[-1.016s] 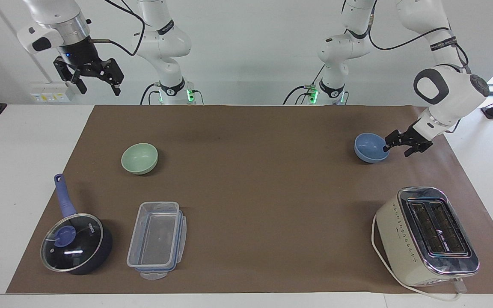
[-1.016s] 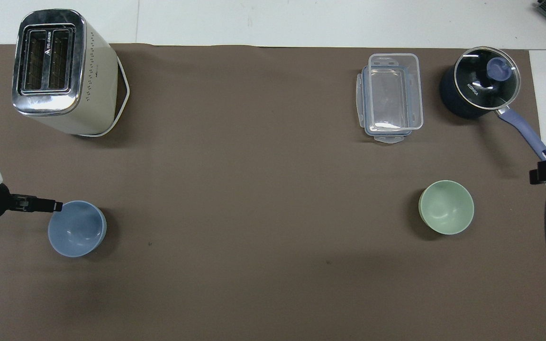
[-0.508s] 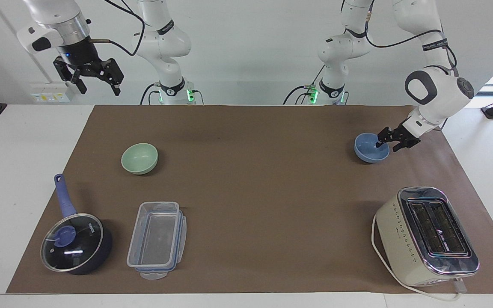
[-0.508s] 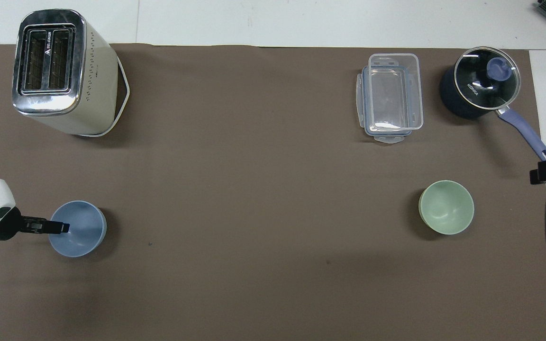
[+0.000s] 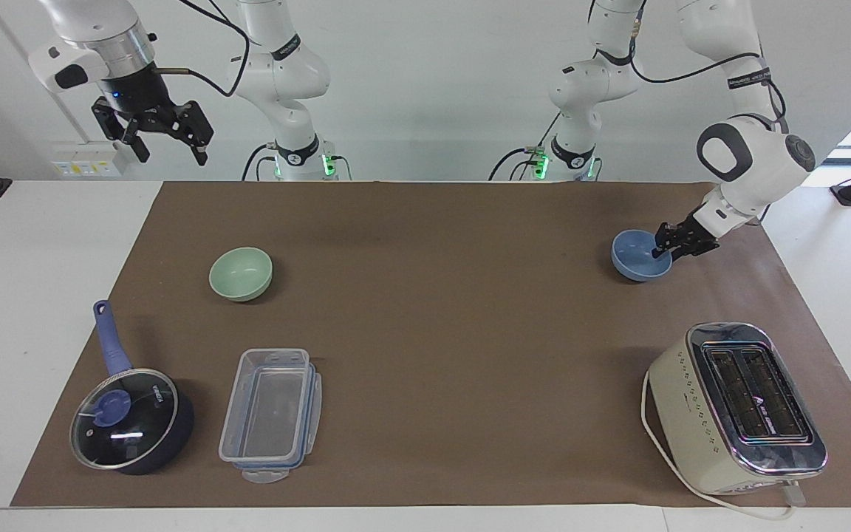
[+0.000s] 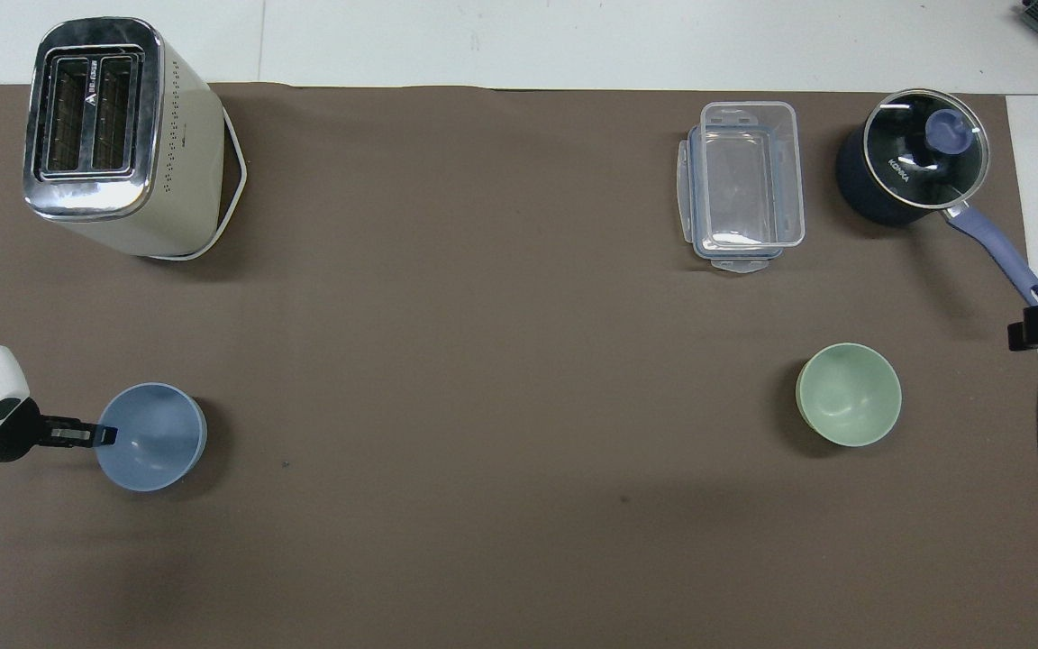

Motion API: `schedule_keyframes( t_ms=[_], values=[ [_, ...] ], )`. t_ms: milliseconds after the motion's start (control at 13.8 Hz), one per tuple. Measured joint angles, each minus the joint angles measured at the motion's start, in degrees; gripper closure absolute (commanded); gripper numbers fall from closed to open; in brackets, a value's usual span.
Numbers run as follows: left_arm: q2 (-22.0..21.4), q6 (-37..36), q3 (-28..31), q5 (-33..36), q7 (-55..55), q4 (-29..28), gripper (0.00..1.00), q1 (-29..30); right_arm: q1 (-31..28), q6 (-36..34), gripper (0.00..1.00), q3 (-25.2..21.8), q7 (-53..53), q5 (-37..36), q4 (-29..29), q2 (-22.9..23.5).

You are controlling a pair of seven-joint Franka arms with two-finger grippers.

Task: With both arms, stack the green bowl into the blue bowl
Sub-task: 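Reach the left gripper to the blue bowl rim and grasp it, then slide the blue bowl toward the center while the right gripper reaches the green bowl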

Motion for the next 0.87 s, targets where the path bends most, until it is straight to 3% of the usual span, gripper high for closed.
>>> schedule_keyframes(
  t_ms=[290, 581, 871],
  values=[
    [-0.29, -0.82, -0.09, 0.00, 0.06, -0.04, 1.00, 0.13, 0.00, 0.00, 0.00, 0.00, 0.00, 0.00, 0.00, 0.00],
    [-3.41, -2.86, -1.32, -0.12, -1.13, 0.00, 1.00, -1.32, -0.01, 0.00, 0.00, 0.00, 0.00, 0.00, -0.03, 0.00],
    [-5.48, -3.51, -1.93, -0.12, -12.10, -0.02, 1.00, -10.85, -0.09, 0.01, 0.00, -0.03, 0.00, 0.00, -0.03, 0.00]
  ],
)
